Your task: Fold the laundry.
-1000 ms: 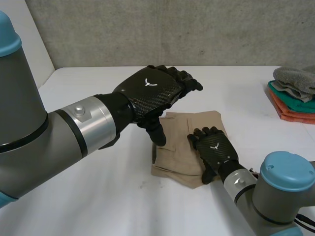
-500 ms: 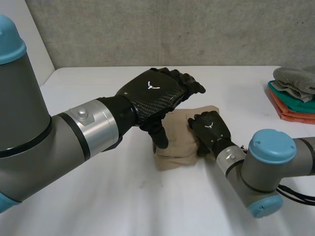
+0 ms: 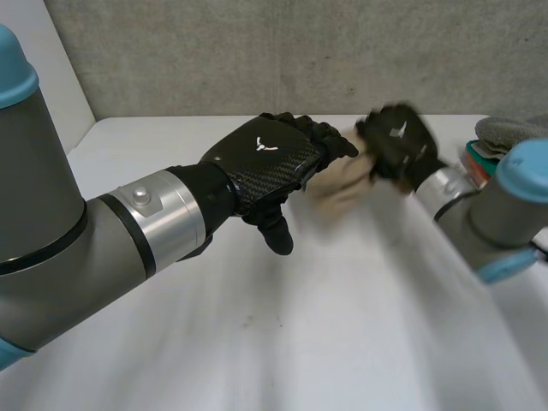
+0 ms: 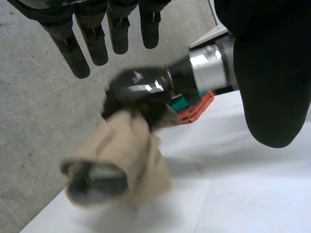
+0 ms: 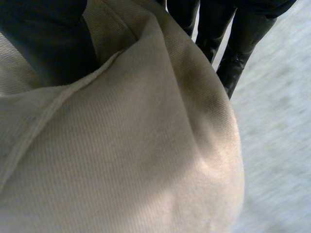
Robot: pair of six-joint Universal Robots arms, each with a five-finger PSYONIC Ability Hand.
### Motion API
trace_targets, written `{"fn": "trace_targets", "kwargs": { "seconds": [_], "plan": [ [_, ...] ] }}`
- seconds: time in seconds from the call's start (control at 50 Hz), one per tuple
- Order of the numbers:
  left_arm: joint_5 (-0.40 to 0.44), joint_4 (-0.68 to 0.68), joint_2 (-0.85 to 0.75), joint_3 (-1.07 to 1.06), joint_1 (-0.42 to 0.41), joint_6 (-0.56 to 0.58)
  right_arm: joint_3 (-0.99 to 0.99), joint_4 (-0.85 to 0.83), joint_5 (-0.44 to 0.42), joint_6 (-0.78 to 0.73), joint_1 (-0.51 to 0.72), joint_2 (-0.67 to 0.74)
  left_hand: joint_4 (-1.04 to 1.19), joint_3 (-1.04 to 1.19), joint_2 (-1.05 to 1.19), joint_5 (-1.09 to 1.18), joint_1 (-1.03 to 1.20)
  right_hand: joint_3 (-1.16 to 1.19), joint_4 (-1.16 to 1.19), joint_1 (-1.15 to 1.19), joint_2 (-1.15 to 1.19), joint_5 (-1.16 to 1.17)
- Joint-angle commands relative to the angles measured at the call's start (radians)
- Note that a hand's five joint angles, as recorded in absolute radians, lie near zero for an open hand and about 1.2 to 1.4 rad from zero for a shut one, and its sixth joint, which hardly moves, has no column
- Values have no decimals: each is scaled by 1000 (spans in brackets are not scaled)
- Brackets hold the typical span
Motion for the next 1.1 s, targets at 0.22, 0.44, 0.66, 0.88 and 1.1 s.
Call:
{"fn": "trace_targets", "kwargs": {
  "seconds": [0.22,0.44,0.66,0.88,1.1],
  "plan": [
    [0,2,14,-3,2,0,-451,-72,-158,261,-343,77,6,-4,5,-7,21,260,233,528,233,371],
    [0,2,13,-5,2,0,-563,-151,-275,290,-533,264,6,-4,5,-7,21,260,233,528,233,371],
    [-2,15,0,-6,0,-2,-521,-171,-353,290,-650,412,12,2,11,-1,27,260,233,528,233,371],
    [-2,15,2,-8,2,-19,-441,-147,-491,367,-699,356,15,5,14,2,30,260,233,528,233,371],
    [-2,15,3,-6,2,-20,-503,67,-521,353,-714,388,15,5,14,2,30,-709,-736,-441,-736,-598]
  ]
}}
